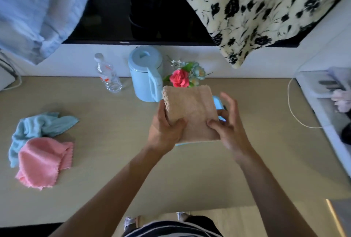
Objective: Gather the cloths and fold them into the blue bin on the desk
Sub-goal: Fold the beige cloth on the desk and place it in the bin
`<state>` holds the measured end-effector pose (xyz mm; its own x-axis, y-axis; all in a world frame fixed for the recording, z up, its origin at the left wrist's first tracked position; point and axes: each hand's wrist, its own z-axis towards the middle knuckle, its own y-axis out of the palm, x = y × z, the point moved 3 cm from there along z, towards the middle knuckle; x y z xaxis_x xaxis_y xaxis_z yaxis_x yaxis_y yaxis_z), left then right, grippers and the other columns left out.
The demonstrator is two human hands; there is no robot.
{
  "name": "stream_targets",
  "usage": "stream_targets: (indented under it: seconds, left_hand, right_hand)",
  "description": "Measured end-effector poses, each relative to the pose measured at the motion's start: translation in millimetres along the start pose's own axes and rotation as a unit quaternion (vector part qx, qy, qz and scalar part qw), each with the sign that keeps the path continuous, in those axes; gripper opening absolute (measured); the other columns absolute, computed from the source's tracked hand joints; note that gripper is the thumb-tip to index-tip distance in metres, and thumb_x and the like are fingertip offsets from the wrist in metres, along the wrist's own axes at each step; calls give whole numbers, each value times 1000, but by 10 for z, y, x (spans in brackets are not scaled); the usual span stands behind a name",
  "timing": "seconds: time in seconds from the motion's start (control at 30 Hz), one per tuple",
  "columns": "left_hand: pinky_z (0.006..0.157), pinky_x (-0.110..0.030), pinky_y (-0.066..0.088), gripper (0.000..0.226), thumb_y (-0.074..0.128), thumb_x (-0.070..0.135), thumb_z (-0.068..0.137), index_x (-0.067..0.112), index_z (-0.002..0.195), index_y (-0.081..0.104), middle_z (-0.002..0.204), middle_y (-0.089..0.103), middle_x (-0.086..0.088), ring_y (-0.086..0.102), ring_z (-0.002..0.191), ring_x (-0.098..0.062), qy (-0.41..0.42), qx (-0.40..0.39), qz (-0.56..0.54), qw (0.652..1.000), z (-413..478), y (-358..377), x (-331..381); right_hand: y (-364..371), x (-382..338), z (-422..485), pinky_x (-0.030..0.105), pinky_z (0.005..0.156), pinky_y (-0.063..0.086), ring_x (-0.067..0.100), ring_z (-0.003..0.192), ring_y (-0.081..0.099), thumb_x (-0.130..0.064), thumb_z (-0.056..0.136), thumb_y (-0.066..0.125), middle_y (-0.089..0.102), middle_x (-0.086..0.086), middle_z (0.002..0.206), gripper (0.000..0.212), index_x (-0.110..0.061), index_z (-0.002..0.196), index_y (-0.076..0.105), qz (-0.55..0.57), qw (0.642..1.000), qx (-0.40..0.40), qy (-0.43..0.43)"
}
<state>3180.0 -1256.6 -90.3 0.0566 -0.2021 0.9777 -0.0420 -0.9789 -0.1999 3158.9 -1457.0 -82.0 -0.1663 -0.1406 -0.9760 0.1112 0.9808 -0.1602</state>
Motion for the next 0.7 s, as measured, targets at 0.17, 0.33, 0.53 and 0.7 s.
stream_targets:
  seconds: [0.17, 0.33, 0.53, 0.7]
  left_hand:
    - [86, 0, 38, 108, 72, 4, 77, 27, 161, 9, 133, 37, 51, 42, 107, 16, 67, -19, 95, 993, 222, 474, -106]
    - [65, -7, 41, 58, 79, 5, 71, 20, 125, 66, 102, 56, 9, 53, 71, 10, 53, 4, 185, 981, 479, 690, -310]
    - [85, -34, 51, 59, 77, 9, 73, 21, 129, 65, 117, 65, -10, 64, 100, -29, -48, -72, 275, 958, 667, 963, -741]
    - [93, -37, 52, 58, 77, 21, 75, 26, 131, 63, 125, 63, -9, 64, 111, -33, -119, -114, 323, 932, 791, 1132, -1000]
  right_hand:
    - [-463, 42, 431, 27, 77, 53, 11, 89, 66, 5, 83, 65, 67, 0, 110, 48, -27, 118, 66, -98, 974, -198, 42]
    - [-547, 220, 878, 37, 93, 55, 21, 108, 66, 8, 78, 69, 65, 4, 123, 50, -26, 115, 70, -269, 947, -175, 26]
    - [-375, 566, 1164, 34, 85, 52, 31, 105, 62, 0, 75, 68, 59, 13, 119, 47, -19, 118, 71, -514, 837, -189, -13]
    - [-175, 889, 1259, 40, 85, 50, 43, 100, 64, 0, 86, 52, 52, 23, 124, 38, -2, 122, 60, -603, 770, -206, -19]
